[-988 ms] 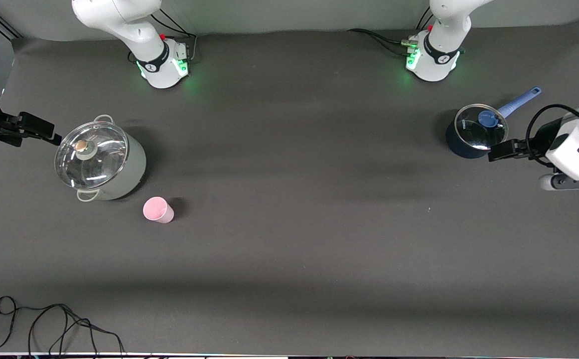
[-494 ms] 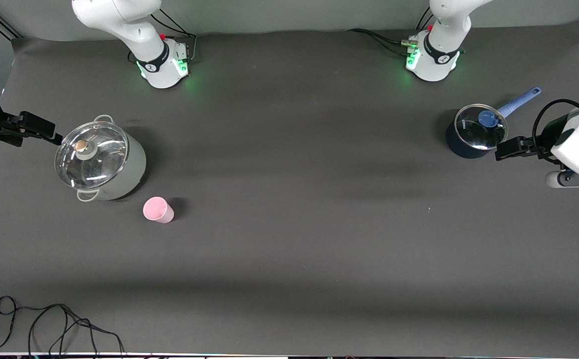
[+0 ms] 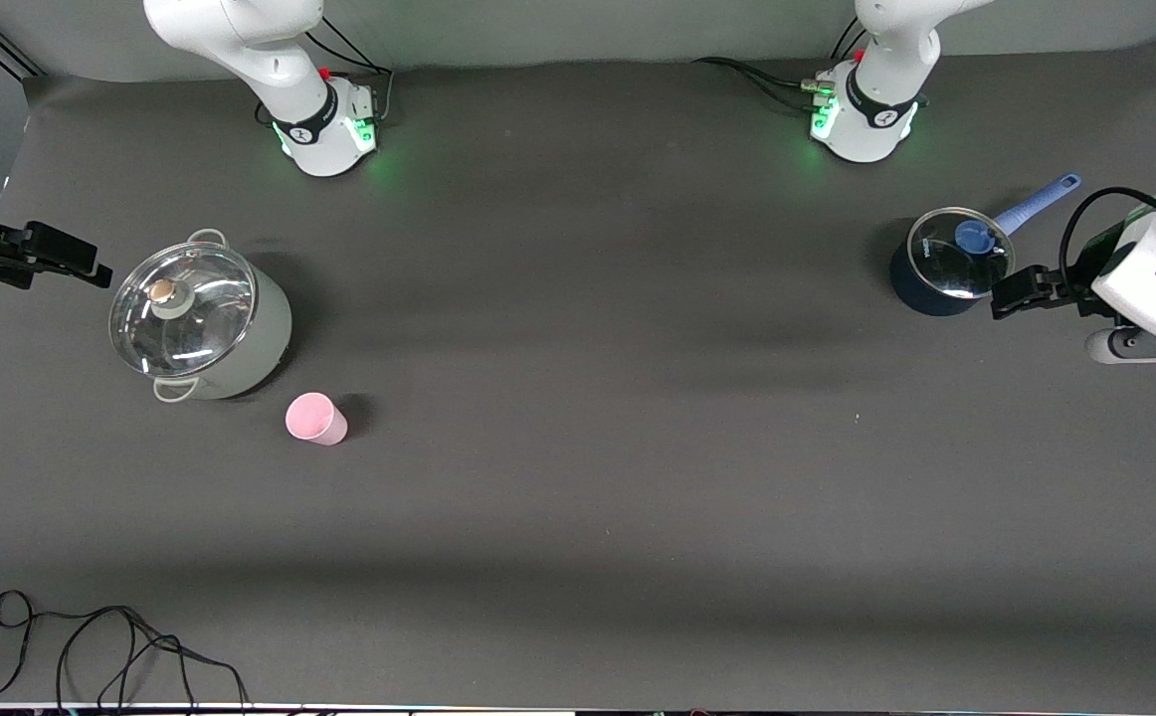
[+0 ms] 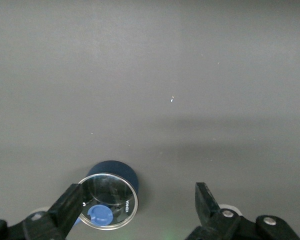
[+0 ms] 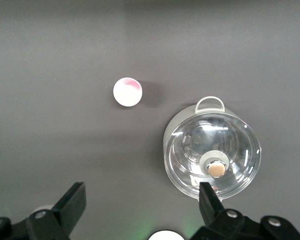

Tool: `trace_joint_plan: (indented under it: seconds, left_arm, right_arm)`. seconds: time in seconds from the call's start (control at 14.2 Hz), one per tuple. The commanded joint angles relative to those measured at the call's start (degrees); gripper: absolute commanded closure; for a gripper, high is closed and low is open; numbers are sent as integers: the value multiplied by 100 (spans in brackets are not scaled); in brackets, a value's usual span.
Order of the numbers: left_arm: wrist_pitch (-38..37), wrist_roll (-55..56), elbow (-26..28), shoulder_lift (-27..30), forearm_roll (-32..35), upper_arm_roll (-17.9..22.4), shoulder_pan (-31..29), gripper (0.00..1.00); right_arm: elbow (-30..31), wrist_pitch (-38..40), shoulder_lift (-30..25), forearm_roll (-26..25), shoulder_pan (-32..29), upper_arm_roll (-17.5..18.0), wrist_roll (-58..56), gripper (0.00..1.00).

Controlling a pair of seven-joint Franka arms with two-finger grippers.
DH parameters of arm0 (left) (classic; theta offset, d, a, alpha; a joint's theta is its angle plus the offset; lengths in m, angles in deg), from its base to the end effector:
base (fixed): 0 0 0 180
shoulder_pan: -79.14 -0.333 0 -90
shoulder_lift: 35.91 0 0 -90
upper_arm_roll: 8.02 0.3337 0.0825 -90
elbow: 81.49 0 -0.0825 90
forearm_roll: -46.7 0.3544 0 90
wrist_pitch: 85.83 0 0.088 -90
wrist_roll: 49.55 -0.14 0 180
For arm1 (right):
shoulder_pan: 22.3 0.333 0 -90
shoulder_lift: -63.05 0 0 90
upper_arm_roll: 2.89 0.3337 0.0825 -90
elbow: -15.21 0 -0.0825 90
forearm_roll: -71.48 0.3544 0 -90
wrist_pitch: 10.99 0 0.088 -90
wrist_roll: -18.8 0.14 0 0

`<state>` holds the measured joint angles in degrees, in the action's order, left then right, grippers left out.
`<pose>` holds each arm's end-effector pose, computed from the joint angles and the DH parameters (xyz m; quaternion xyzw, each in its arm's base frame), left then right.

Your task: Transfer pink cup from left to right arm

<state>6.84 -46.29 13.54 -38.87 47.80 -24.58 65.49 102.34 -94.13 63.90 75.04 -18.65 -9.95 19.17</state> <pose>0.5358 -0.0213 0.5480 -0.9990 -0.0020 0.0451 0.0046 0.5142 -0.0208 0.6138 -0.9982 0.0306 0.0413 0.0312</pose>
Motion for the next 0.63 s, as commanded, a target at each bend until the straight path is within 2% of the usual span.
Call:
trace_joint_plan:
  seconds: [0.0,0.14,0.56]
  left_arm:
    - [58,-308,96,164,-22,1204,1229,0]
    - [67,-317,69,163,-22,1734,1785,0]
    - [58,-317,-36,137,-180,1762,1787,0]
  right_arm:
    - [111,35,-164,-145,-382,459,-90,0]
    - [102,35,-139,-267,-313,469,-90,0]
    - [85,35,-103,-268,-277,477,-81,0]
